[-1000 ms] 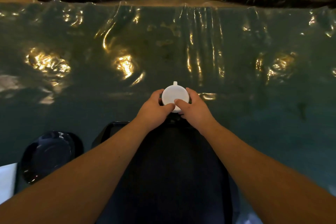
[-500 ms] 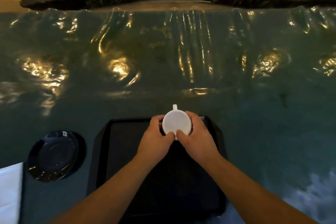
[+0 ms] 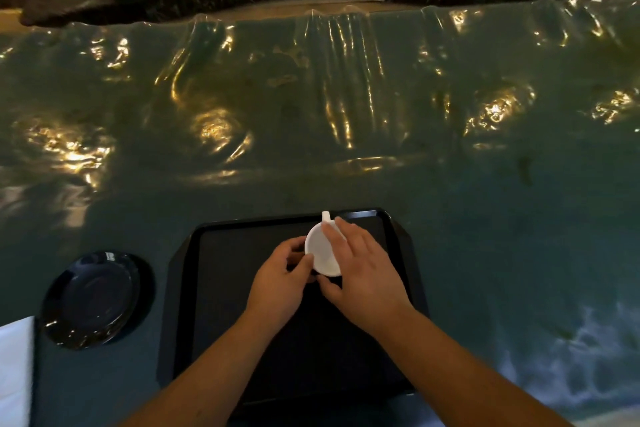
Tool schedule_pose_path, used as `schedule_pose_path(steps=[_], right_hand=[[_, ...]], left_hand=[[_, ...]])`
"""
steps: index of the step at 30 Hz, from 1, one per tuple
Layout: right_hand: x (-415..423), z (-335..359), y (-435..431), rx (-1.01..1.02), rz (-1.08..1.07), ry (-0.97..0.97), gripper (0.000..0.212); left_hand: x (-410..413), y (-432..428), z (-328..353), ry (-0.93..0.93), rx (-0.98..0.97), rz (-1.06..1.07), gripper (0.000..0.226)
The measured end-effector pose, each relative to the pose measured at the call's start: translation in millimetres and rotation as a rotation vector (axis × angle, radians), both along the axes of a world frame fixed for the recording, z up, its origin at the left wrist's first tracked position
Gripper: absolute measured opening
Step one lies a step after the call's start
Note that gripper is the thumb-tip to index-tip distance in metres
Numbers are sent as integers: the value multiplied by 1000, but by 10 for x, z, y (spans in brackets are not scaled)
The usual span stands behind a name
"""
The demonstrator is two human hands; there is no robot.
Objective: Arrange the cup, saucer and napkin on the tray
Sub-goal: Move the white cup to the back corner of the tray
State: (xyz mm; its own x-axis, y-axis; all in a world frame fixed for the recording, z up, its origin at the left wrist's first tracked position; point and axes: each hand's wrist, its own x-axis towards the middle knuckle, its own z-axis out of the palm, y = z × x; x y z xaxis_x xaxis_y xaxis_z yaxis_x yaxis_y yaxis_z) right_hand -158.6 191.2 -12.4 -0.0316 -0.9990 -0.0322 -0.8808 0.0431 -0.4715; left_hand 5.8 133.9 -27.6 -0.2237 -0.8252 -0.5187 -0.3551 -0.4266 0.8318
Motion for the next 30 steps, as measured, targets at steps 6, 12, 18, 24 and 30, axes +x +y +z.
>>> schedule_pose_path(steps=[6,12,18,24,30], right_hand=[[-166,-6,47,-16,-63,30,81],[-468,54,25,36,-80,72,80],[-692,103,38,74,-77,83,81],[-676,160,53,68,-83,106,86],[-45,296,-242,-1,24,66,85]], left_hand=[[-176,-39,-22,-37,-28,-121,24],[-494,-94,-41,-61,-58,-172,26],[-661,-105,-11,-173,-125,-273,29],[-648,-225,133,-384,-376,-462,45],[178,-270,256,-539,-691,-356,54]])
